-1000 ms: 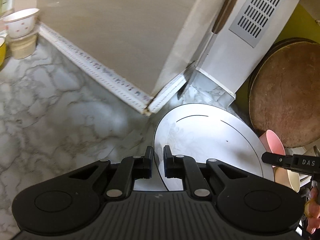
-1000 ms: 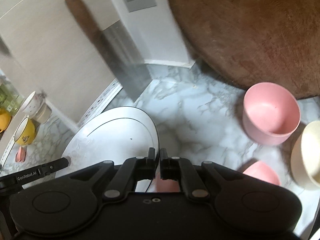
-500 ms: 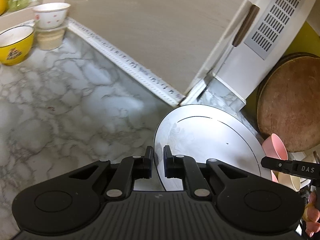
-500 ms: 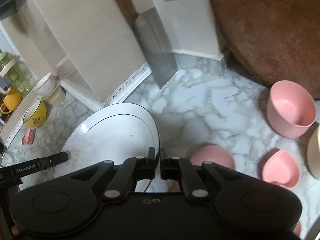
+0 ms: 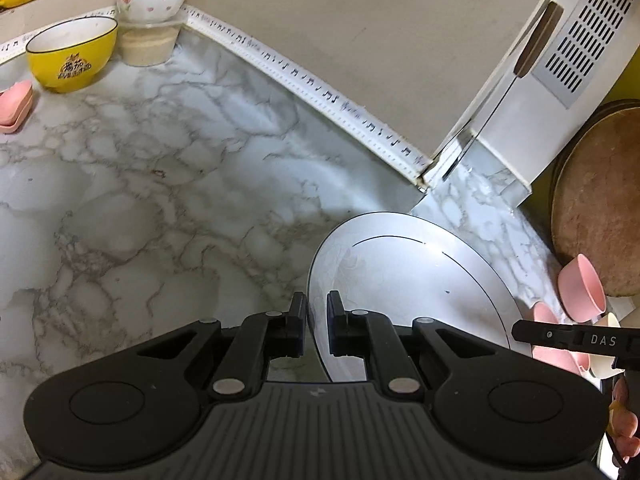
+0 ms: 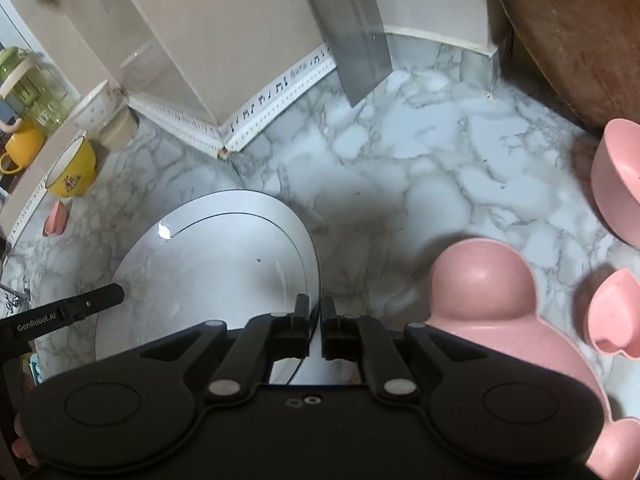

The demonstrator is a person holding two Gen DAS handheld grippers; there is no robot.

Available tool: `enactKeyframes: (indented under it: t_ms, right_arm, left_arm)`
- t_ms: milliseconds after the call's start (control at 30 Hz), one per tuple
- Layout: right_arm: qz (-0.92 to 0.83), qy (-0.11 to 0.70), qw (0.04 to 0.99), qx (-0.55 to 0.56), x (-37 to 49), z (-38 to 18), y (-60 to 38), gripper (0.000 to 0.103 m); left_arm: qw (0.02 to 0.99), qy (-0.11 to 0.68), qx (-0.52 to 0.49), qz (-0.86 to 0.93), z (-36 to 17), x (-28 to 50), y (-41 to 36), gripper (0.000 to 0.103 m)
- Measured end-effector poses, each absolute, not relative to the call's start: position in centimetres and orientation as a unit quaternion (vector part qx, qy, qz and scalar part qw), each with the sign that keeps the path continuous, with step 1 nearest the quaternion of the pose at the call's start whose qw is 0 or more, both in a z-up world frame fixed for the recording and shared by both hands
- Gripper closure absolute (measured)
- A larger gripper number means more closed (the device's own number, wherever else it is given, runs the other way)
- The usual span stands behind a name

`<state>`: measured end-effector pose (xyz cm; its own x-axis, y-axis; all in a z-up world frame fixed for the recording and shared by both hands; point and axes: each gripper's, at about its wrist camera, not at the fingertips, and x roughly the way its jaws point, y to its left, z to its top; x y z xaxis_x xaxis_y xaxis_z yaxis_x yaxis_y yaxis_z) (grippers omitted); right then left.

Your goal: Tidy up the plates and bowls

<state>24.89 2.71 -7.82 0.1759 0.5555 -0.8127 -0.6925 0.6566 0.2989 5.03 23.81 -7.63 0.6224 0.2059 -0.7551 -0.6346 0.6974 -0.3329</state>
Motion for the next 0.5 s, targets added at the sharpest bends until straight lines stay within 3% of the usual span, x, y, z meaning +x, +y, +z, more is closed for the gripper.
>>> enactKeyframes:
  t_ms: [500]
  right_arm:
    - [0.415,0.506,0.751,-0.093,25.0,-9.0,3.5,0.097]
  left_arm:
    - [0.841,0.371,-0.296,0.261,-8.8,5.3,23.9,0.094]
